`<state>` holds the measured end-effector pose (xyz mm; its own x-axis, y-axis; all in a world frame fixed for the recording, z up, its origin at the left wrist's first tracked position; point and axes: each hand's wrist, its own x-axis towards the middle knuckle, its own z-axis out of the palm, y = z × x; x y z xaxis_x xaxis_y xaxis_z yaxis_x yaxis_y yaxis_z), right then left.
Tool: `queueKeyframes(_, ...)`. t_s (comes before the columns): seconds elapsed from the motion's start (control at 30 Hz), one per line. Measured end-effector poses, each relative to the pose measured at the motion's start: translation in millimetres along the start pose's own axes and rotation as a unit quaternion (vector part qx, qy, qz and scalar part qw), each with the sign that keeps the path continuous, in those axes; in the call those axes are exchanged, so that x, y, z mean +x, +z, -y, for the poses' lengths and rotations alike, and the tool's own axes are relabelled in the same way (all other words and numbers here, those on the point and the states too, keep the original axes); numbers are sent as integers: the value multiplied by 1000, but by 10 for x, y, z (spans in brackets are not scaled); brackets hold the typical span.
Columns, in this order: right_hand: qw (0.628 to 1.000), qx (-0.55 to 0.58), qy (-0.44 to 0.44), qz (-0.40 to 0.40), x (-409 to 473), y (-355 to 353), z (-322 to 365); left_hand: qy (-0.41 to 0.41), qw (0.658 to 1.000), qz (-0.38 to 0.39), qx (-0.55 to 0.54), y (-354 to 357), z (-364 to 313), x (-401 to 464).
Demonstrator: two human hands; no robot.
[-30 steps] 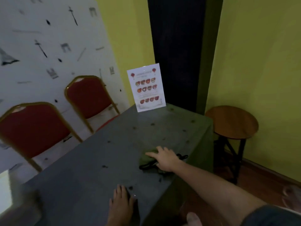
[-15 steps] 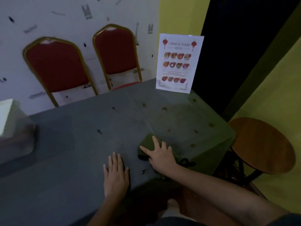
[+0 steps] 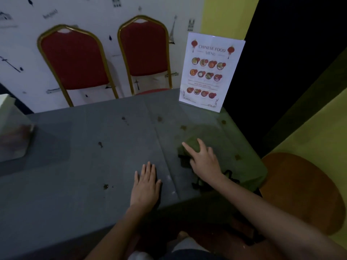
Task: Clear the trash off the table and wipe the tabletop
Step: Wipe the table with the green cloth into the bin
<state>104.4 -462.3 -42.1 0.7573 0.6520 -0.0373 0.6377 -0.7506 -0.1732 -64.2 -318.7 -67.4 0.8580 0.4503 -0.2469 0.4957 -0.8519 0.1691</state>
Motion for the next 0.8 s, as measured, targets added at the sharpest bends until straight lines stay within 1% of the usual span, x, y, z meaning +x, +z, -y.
queueKeyframes(0.07, 998, -7, -27, 53, 166, -6, 59, -1, 1000, 11, 3, 22, -65, 61)
queueKeyframes(0.13, 994, -35, -66, 84, 224, 14, 145, -2, 1000, 13, 2, 31, -116, 116)
queueKeyframes(0.2, 986, -58, -127, 91, 137, 43, 230, -2, 1000, 12, 0, 20, -137, 150)
queueKeyframes(0.27, 975, -84, -192, 77, -22, 95, 193, 0, 1000, 12, 4, 9, -183, 174)
queueKeyframes(0.3, 975, -85, -196, 65, -92, 105, 130, 6, 1000, 12, 7, -3, -215, 184)
queueKeyframes(0.4, 987, -66, -135, 60, -165, 55, -189, 22, 1000, 21, 3, -35, -336, 246)
queueKeyframes(0.47, 990, -83, -87, 68, -162, -25, -423, 41, 999, 29, 4, -60, -438, 289)
queueKeyframes(0.57, 992, -117, 6, 56, -143, -170, -822, 85, 996, 36, 1, -88, -625, 375)
queueKeyframes(0.63, 990, -110, 55, 70, -139, -205, -984, 104, 994, 37, 8, -80, -754, 438)
queueKeyframes(0.7, 993, -77, 67, 67, -128, -188, -963, 103, 994, 28, 14, -73, -847, 473)
queueKeyframes(0.8, 998, 8, 61, 17, -33, -141, -665, 43, 999, -8, 7, -73, -874, 491)
